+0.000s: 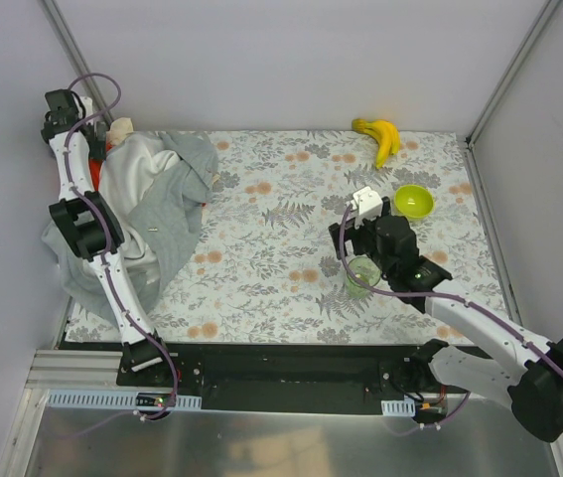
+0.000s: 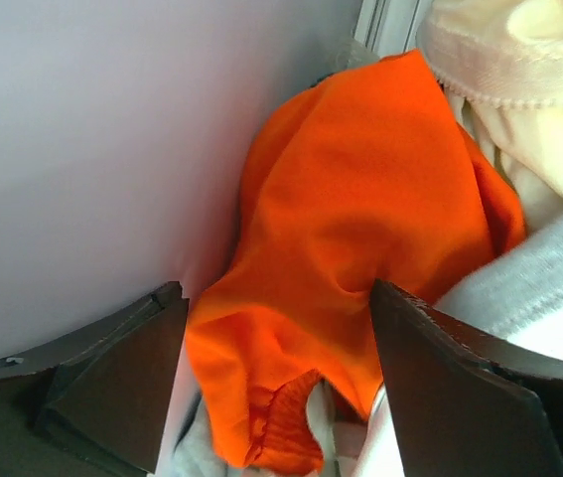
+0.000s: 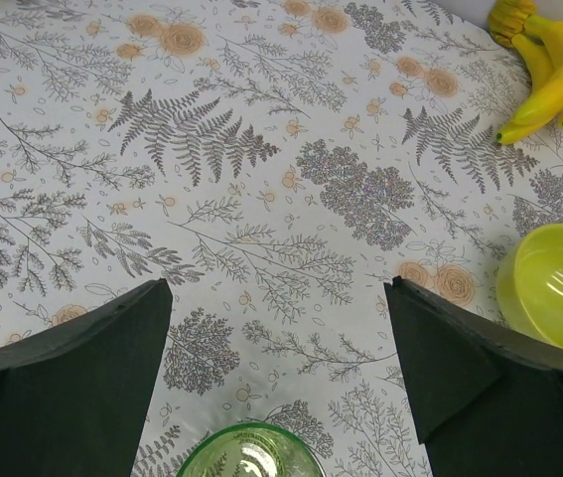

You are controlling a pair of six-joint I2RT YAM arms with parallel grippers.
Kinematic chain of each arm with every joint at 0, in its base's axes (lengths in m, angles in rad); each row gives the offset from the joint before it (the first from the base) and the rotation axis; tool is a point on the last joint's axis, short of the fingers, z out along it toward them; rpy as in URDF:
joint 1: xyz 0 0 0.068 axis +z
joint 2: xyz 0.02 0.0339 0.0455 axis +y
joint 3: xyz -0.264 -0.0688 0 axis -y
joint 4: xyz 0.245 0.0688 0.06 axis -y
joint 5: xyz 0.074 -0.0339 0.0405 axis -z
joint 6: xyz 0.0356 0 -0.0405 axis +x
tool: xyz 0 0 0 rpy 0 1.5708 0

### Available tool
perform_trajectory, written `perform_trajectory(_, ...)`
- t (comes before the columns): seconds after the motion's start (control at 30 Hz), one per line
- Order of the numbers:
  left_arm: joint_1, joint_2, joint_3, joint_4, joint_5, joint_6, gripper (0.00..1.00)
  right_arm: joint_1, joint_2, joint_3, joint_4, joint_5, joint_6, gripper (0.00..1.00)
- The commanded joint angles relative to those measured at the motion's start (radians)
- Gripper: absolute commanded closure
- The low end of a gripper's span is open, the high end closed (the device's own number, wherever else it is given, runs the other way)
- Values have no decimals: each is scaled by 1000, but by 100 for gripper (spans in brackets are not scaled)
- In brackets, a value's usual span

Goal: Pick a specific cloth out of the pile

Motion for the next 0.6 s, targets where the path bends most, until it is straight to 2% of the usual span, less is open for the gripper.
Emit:
perform_trajectory(0.0,8,58,6,13,-18,17,32,35,0,55,-16,69,-73,1)
perform_trajectory(0.1,17,52,-15,10,-4,17,57,45,-11,49,-17,77,-93,1)
perform_trajectory(0.17,20,26,-32,12,-1,12,91,50,-16,49,-14,83,-93,1)
perform_trajectory(0.2,22,7,-40,13,-10,3,100,52,-16,49,-11,83,-95,1)
perform_trajectory(0.47,10,-247,-72,18,5,-54,100,70,-14,49,-1,78,-92,1)
perform_trajectory(0.57,-3,-362,-132,35,26,-84,100,79,-23,43,4,80,-86,1)
